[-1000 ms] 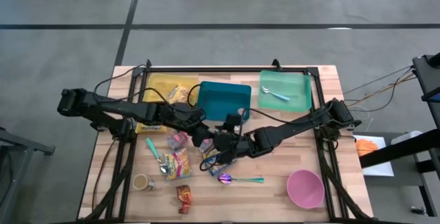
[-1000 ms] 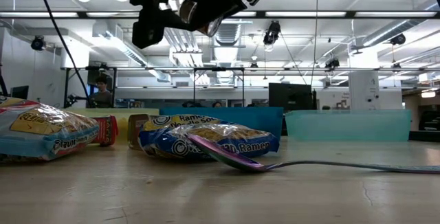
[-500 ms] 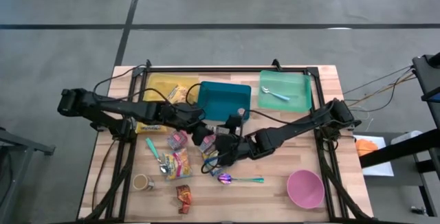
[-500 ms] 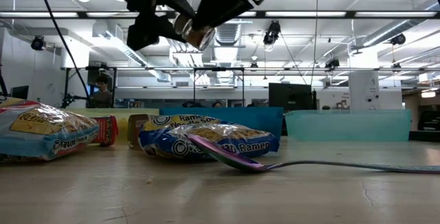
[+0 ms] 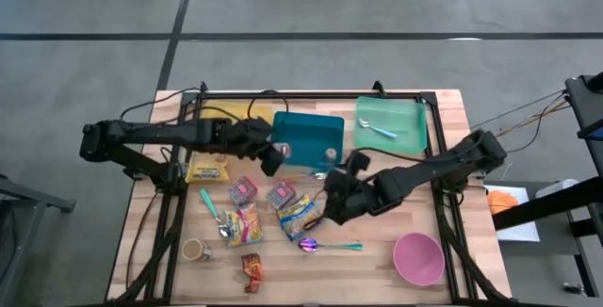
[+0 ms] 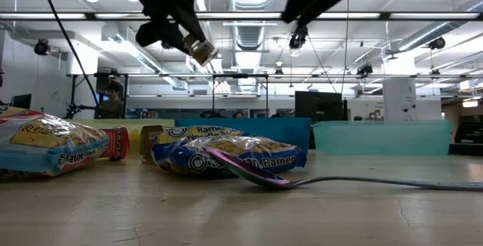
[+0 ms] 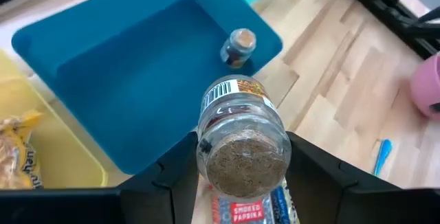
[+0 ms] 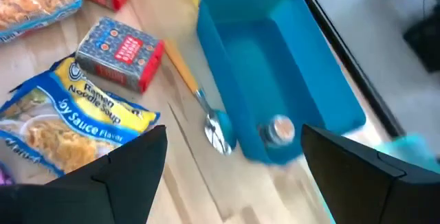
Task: Pick & Place Food Item
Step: Put the brown seasoning bottle into the blue bin
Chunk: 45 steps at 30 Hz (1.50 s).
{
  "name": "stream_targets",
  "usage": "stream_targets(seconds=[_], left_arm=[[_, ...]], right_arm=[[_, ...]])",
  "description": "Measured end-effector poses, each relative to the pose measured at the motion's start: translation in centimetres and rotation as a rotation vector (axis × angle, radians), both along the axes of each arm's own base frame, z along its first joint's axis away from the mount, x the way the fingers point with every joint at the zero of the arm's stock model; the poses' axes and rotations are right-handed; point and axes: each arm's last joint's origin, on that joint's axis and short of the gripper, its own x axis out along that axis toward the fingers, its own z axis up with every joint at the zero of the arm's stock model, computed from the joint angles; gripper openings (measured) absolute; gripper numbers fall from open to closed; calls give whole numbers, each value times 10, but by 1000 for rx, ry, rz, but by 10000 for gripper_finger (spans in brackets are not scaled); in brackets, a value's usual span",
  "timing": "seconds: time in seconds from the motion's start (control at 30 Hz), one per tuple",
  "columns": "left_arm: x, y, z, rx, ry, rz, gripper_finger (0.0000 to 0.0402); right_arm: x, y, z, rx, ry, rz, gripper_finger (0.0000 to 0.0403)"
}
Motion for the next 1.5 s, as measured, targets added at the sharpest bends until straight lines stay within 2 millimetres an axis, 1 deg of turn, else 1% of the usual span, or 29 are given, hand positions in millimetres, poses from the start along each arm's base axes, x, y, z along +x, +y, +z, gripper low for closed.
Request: stream_targets(seconds=[0.13,0.2,0.3,0.43,0.57,0.7,0.8,1.0,1.1,1.2,1.3,1.5], left_arm=[[0,19,-6,-14,34,35,180],[2,29,-10,-11,54,63,180],[7,43,-14,-6,108,73,180],[21,60,-16,-4,205,74,180],[42,74,-23,2,313,68,180],[66,81,-32,12,404,40,180],[79,87,-38,15,462,20,180],[92,98,-51,-5,532,26,180],[97,102,-54,-9,533,34,180],[107,102,-56,-52,482,4,180],[118,98,-55,-70,435,-26,180],[135,89,-53,-71,419,-44,180]], right_arm=[[-30,-2,3,77,-81,-63,331],[-45,-3,1,122,-137,-87,331],[-62,-2,-6,188,-238,-75,331],[-76,-2,-14,271,-377,-14,331],[-87,-5,-26,311,-432,18,331],[-93,-8,-38,317,-440,16,331],[-95,-9,-47,315,-430,15,331],[-95,-8,-58,310,-397,30,331],[-94,-7,-60,304,-390,35,331],[-94,-6,-60,300,-387,40,331],[-94,-6,-60,297,-386,43,331],[-93,-6,-59,293,-391,53,331]])
